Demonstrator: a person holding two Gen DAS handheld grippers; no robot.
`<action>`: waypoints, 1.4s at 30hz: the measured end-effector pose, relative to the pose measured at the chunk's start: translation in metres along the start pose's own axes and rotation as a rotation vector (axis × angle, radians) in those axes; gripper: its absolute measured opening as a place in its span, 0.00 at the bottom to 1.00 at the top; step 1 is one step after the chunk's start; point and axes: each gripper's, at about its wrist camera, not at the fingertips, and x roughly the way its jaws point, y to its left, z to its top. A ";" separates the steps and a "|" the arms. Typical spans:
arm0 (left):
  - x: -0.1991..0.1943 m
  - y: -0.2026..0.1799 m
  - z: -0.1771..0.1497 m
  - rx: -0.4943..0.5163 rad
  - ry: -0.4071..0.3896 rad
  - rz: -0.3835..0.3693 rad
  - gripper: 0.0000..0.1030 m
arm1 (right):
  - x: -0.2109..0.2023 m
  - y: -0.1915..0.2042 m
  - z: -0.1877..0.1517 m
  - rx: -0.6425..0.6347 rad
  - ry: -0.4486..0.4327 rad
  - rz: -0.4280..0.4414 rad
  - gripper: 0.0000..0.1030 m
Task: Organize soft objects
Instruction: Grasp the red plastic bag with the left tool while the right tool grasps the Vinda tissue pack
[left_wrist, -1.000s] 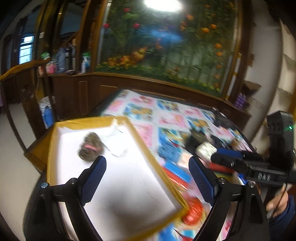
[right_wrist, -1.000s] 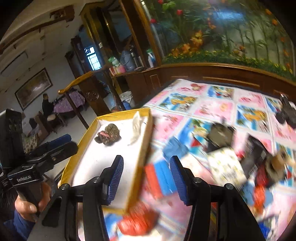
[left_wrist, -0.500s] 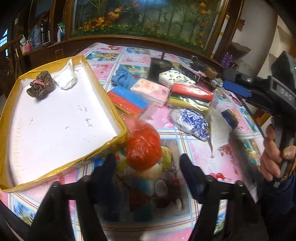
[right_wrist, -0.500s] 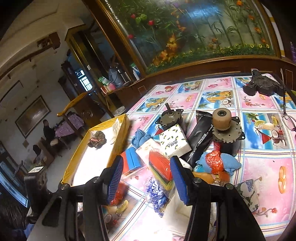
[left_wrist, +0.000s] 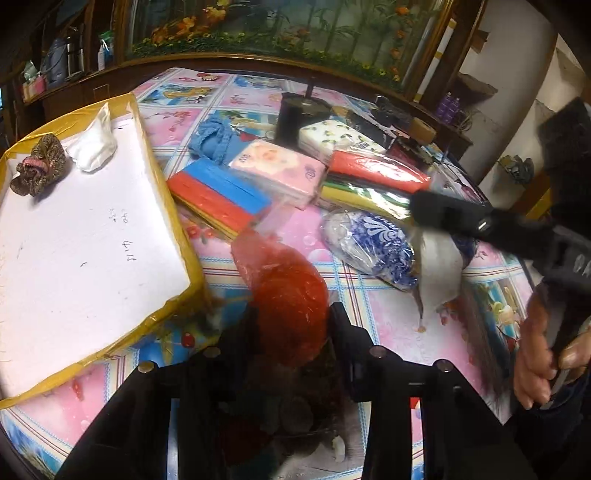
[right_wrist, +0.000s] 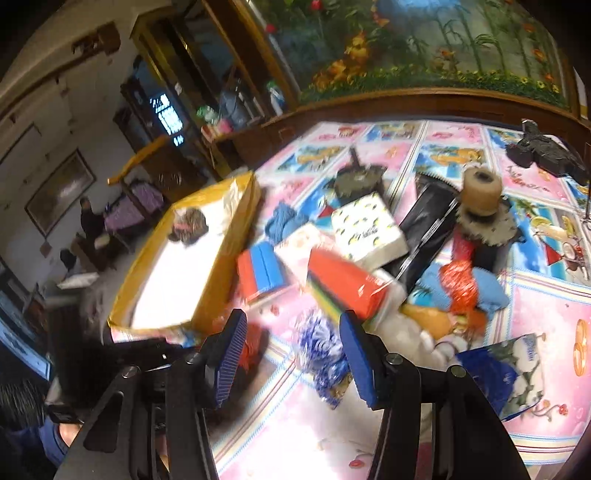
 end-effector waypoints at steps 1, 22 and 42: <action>0.001 0.001 0.000 -0.006 0.003 -0.006 0.36 | 0.005 0.002 -0.002 -0.009 0.019 -0.006 0.55; 0.009 -0.005 0.008 -0.004 0.004 -0.009 0.36 | 0.029 0.005 -0.011 -0.122 0.073 -0.171 0.29; -0.022 -0.010 0.001 0.016 -0.158 0.007 0.36 | 0.037 0.017 -0.018 -0.187 0.117 -0.163 0.31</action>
